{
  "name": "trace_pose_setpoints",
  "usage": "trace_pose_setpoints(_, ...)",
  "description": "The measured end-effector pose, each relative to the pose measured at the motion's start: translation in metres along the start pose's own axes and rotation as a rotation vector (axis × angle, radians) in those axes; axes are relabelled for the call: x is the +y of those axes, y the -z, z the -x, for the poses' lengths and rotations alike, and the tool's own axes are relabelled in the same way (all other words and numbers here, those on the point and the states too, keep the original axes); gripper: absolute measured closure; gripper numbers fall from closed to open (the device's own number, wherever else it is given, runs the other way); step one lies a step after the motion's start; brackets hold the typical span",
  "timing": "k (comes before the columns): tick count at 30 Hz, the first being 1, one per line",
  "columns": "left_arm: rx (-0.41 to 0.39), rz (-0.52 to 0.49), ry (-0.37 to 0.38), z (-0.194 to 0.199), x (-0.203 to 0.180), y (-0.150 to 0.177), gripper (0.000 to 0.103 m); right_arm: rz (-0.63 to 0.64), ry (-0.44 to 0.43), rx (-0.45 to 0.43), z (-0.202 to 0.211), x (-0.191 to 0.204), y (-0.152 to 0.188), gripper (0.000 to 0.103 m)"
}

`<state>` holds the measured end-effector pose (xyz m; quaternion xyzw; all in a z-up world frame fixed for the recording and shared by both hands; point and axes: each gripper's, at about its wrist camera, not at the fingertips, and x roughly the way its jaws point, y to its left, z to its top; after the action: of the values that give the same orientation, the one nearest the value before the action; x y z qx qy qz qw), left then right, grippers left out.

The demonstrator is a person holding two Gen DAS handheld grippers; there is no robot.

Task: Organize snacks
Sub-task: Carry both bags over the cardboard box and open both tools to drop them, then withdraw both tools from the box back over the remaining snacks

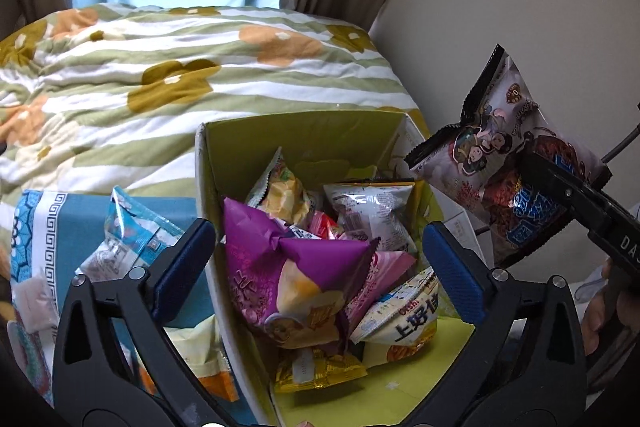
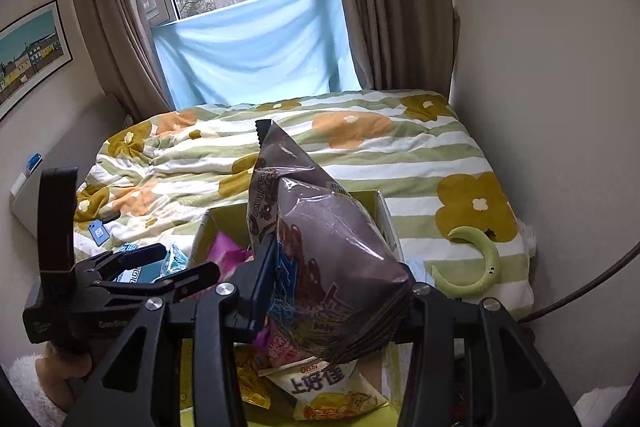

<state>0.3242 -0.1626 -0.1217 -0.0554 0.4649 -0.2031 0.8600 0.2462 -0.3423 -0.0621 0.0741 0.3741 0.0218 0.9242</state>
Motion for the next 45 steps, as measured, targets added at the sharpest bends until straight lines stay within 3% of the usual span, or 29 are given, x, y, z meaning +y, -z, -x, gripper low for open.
trace_pose_setpoints(4,-0.013,-0.017,-0.105,0.012,0.01,0.01,0.001,-0.023,-0.031,0.018,-0.013,-0.014,0.001,0.062)
trace_pose_setpoints(19,-0.036,0.028,-0.245,0.035,0.041,0.025,0.001,-0.049,-0.195,0.102,-0.077,-0.007,-0.015,0.059)
trace_pose_setpoints(21,-0.025,0.049,-0.248,0.034,0.046,0.03,0.001,-0.054,-0.208,0.081,-0.08,-0.005,-0.013,0.046)
trace_pose_setpoints(22,-0.02,0.059,-0.25,0.033,0.048,0.032,0.001,-0.05,-0.211,0.06,-0.078,-0.003,-0.012,0.019)
trace_pose_setpoints(23,-0.015,0.066,-0.25,0.034,0.05,0.035,0.001,-0.042,-0.22,0.033,-0.075,-0.002,-0.01,0.0)
trace_pose_setpoints(26,0.001,0.073,-0.248,0.035,0.054,0.042,0.001,-0.008,-0.224,-0.015,-0.069,0.002,-0.001,0.0)
trace_pose_setpoints(33,-0.02,0.075,-0.243,0.051,0.058,0.053,0.001,-0.014,-0.229,0.038,-0.066,-0.001,0.012,0.0)
trace_pose_setpoints(45,-0.14,0.007,-0.208,0.14,0.083,0.065,0.001,0.007,-0.132,-0.017,0.0,0.029,0.012,0.0)
